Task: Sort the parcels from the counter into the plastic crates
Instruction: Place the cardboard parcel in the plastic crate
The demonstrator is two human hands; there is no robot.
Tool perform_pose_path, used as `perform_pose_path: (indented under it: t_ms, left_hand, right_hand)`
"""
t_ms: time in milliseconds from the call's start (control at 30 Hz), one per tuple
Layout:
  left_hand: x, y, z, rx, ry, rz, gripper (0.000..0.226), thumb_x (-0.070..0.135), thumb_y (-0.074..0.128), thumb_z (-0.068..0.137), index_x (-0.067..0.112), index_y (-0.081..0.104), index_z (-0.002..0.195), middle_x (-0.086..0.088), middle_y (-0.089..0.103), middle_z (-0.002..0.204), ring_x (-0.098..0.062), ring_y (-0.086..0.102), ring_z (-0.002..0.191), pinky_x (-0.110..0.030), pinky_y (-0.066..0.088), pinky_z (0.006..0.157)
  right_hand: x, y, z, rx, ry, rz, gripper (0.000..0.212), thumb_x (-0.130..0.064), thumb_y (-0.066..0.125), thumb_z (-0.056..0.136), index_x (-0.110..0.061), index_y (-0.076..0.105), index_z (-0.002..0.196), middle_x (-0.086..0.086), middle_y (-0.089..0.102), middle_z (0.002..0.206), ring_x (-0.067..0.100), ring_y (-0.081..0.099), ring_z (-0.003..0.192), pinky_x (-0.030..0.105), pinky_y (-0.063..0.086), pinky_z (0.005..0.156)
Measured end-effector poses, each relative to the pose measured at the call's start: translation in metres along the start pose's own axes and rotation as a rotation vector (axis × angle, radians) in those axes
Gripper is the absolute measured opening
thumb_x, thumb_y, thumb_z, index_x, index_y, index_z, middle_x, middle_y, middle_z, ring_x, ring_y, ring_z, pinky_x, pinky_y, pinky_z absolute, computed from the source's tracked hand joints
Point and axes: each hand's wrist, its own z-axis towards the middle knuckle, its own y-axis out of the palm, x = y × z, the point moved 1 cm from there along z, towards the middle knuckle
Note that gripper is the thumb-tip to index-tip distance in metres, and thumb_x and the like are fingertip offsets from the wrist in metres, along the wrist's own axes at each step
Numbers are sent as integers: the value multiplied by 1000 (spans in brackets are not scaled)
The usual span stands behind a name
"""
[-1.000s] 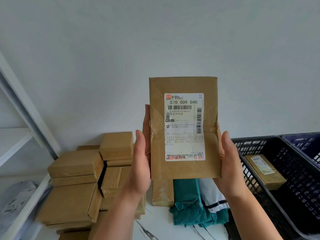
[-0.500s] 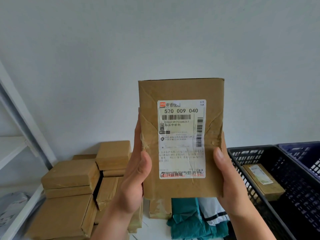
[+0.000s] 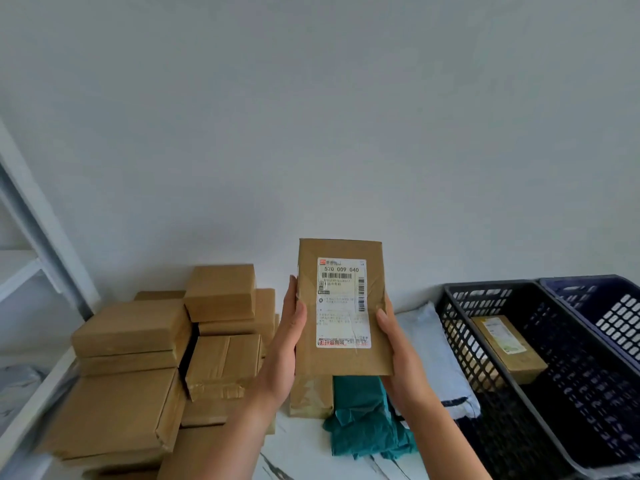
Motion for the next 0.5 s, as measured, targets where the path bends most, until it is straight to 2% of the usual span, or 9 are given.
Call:
perform_pose_path:
  t_ms: [67, 133, 167, 233, 267, 333, 400, 467, 500]
  left_hand:
    - [-7, -1, -2, 14, -33, 10, 71, 65, 45, 98, 44, 25, 163, 18, 54, 154, -6, 52, 142, -35, 51, 112]
    - [-8, -7, -1, 30, -77, 57, 57, 61, 49, 101, 46, 39, 155, 31, 63, 138, 6, 57, 131, -22, 51, 107]
    - [-7, -12, 0, 36, -120, 91, 55, 65, 52, 97, 48, 46, 149, 34, 66, 130, 7, 58, 129, -21, 47, 109]
    - [-12, -23, 1, 11, -236, 127, 60, 76, 59, 87, 49, 58, 140, 23, 71, 129, -12, 60, 134, -44, 41, 118]
    - [-16, -27, 1, 1, -296, 127, 62, 77, 62, 84, 47, 61, 138, 16, 73, 129, -19, 62, 132, -53, 41, 117]
    - [-25, -31, -3, 15, -376, 67, 62, 71, 67, 84, 39, 63, 136, 5, 76, 126, -25, 68, 123, -56, 49, 111]
    - [-37, -28, -7, 76, -405, -27, 54, 59, 70, 90, 30, 63, 136, -4, 77, 121, -28, 73, 114, -49, 57, 101]
    - [-51, -21, -10, 141, -416, -121, 55, 51, 73, 90, 28, 61, 138, -9, 75, 124, -29, 71, 116, -45, 59, 96]
    - [-60, -16, -13, 171, -419, -154, 59, 50, 77, 88, 30, 59, 141, -8, 73, 128, -28, 69, 119, -46, 59, 98]
  right_hand:
    - [1, -1, -1, 1, 25, -25, 61, -43, 52, 102, -37, 35, 161, 1, 54, 156, 25, 50, 145, 54, 32, 124]
    - [-3, -7, -1, -4, 64, -68, 58, -40, 52, 105, -40, 34, 160, -3, 56, 154, 24, 54, 142, 53, 36, 121]
    - [-5, -12, -1, -11, 84, -86, 59, -40, 54, 104, -42, 34, 160, -4, 58, 152, 24, 57, 139, 52, 40, 119]
    - [-6, -22, -1, -28, 133, -102, 61, -43, 58, 101, -43, 37, 158, -4, 62, 148, 25, 63, 133, 50, 47, 112]
    - [-5, -26, -3, -9, 154, -99, 60, -46, 61, 100, -44, 39, 156, -4, 66, 143, 26, 65, 129, 48, 50, 107]
    - [1, -31, -8, 125, 172, -62, 57, -53, 60, 96, -46, 44, 150, -9, 74, 129, 25, 69, 122, 44, 53, 98]
    - [15, -40, -16, 342, 176, 27, 56, -58, 58, 97, -42, 47, 149, -9, 69, 133, 24, 66, 125, 40, 55, 92]
    - [33, -46, -29, 479, 198, 88, 58, -60, 60, 97, -38, 47, 149, -2, 59, 145, 29, 65, 124, 49, 57, 96]
    - [41, -46, -38, 499, 227, 89, 61, -64, 64, 93, -41, 46, 147, 0, 56, 147, 32, 65, 124, 55, 56, 100]
